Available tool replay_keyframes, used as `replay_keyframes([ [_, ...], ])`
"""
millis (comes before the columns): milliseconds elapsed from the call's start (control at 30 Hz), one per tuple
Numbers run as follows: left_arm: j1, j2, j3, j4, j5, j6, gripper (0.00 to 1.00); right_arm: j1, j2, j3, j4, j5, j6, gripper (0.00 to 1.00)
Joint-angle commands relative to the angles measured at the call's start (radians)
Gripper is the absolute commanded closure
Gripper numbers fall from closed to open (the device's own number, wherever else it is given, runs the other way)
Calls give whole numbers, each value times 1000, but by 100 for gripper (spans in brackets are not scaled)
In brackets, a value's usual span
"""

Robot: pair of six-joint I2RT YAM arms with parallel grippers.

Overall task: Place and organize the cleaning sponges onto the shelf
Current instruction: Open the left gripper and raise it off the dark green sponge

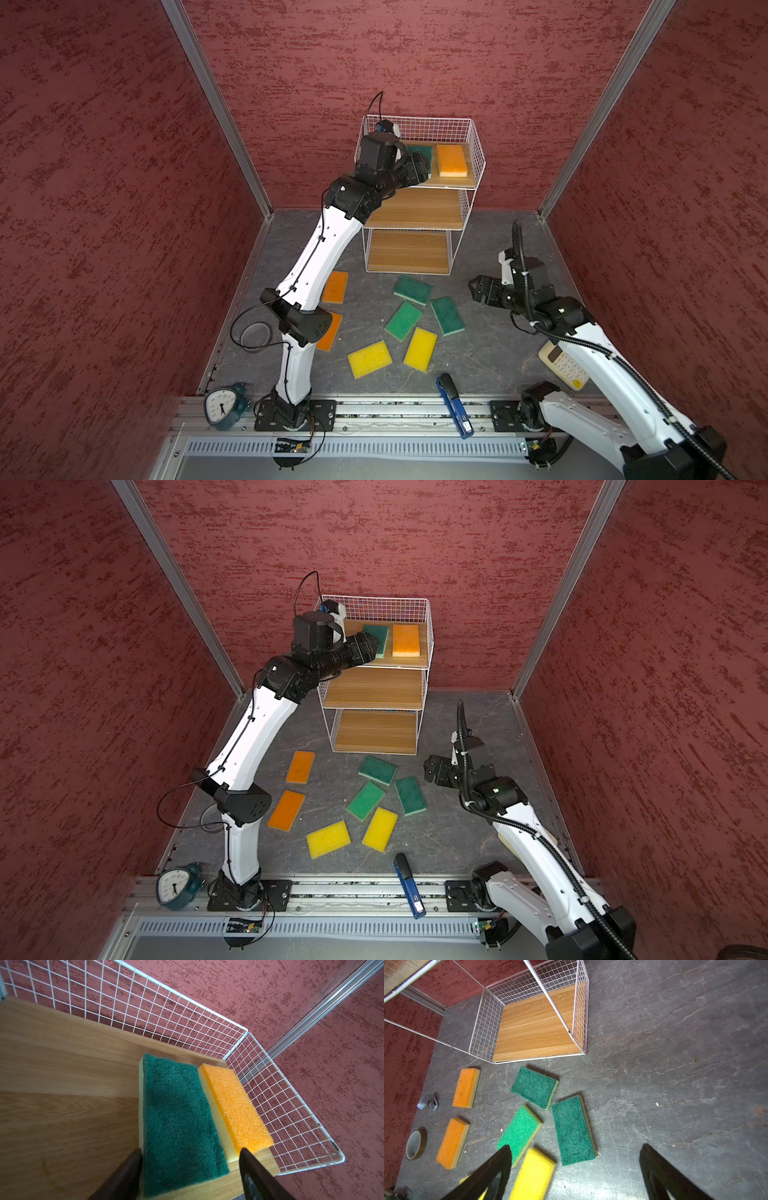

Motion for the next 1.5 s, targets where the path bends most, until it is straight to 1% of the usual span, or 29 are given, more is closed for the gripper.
replay_keyframes([
  [0, 2, -19, -3, -76, 44, -19, 26, -10, -14, -8, 20, -7, 7, 3],
  [100, 1, -29, -11, -86, 37, -12, 27, -11, -15, -8, 21, -10, 9, 3],
  [200, 2, -57, -53, -82, 27, 13, 26, -11, -18, -8, 21, -11, 12, 3],
  [300, 7, -89, -111, -80, 11, 51, 26, -11, -22, -10, 19, -11, 13, 3],
  [467, 17, -128, -172, -79, 19, 123, 27, -11, -26, -8, 13, -11, 17, 3],
  [833, 18, -120, -176, -110, 2, 362, 28, -11, -43, -8, 1, -12, 44, 3],
  [933, 18, -115, -182, -115, -9, 389, 29, -11, -48, -9, -1, -11, 51, 3],
  [1267, 13, -92, -207, -72, -51, 418, 35, -11, -42, -7, 2, -16, 61, 4],
  [1467, -6, -79, -207, -51, -97, 450, 38, -11, -38, -4, -1, -10, 61, 4],
])
